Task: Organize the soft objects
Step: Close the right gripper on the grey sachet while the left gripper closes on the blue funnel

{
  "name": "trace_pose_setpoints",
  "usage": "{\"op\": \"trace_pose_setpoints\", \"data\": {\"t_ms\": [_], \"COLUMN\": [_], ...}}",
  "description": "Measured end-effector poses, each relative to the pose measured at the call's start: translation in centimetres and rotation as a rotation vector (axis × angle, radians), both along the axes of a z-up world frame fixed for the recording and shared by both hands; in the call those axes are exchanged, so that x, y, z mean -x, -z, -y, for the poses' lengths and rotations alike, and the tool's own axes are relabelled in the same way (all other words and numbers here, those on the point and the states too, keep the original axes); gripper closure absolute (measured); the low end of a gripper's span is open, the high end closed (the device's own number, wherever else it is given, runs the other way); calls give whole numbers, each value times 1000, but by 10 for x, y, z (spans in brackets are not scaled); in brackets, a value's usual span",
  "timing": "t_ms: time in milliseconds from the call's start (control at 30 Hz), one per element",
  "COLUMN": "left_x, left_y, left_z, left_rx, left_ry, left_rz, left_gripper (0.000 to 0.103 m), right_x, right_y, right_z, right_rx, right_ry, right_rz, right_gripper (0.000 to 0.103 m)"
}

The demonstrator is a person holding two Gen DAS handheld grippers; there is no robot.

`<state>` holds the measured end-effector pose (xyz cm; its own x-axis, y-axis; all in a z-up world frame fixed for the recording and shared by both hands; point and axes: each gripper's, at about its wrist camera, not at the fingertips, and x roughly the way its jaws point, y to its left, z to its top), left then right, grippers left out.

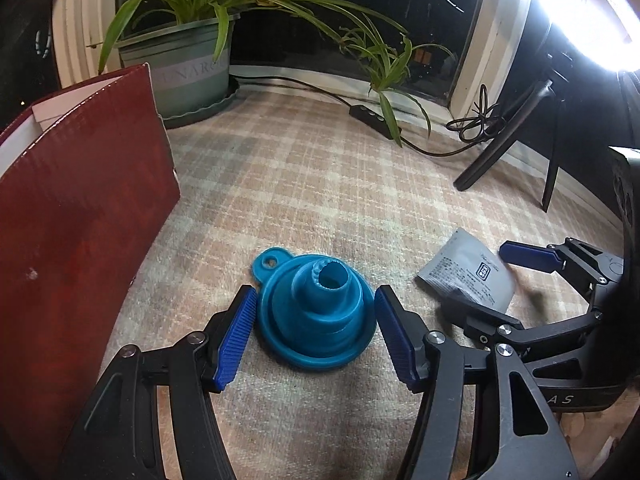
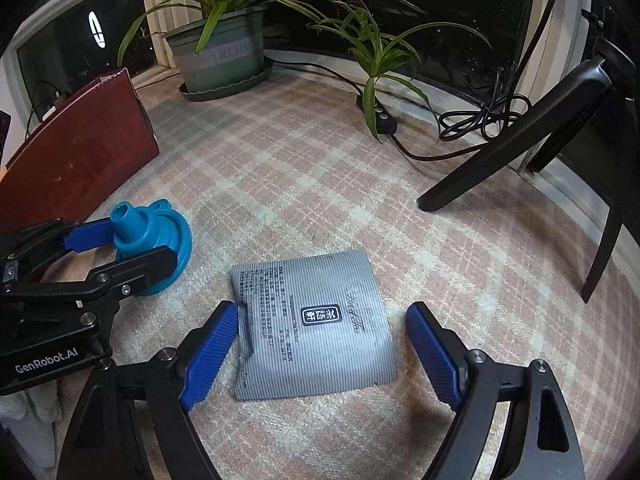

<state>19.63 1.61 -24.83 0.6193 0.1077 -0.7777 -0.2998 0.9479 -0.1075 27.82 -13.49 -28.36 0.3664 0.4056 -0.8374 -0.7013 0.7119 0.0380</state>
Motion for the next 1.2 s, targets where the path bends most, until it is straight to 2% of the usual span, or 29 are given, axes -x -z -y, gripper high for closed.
{"op": "trace_pose_setpoints", "data": {"t_ms": [200,467,567,633,800,900,1067,1200], "left_x": [1,3,3,3,4,3,4,5], "left_y": [0,-1,-1,-1,-1,-1,-1,-2], "left_z": [0,3,2,2,1,1,0,1], "left_rx": [-1,-5,-2,-1,14,18,26,25], "left_ry": [9,18,20,23,31,30,27,28], "left_rz": [8,16,19,21,28,32,38,41], "left_gripper": [46,51,53,59,59,59,59,59], "right_x": [1,6,6,6,6,6,5,4], "right_y": [0,-2,-2,-2,-2,-2,-4,-5], "right_z": [1,1,1,2,3,5,11,14], "right_rx": [1,-3,-5,-6,-15,-17,-21,-26], "right_ry": [0,-14,-13,-13,-18,-19,-8,-3], "right_rz": [5,10,11,10,19,20,19,13], "right_gripper": [21,29,31,32,34,40,54,58]}}
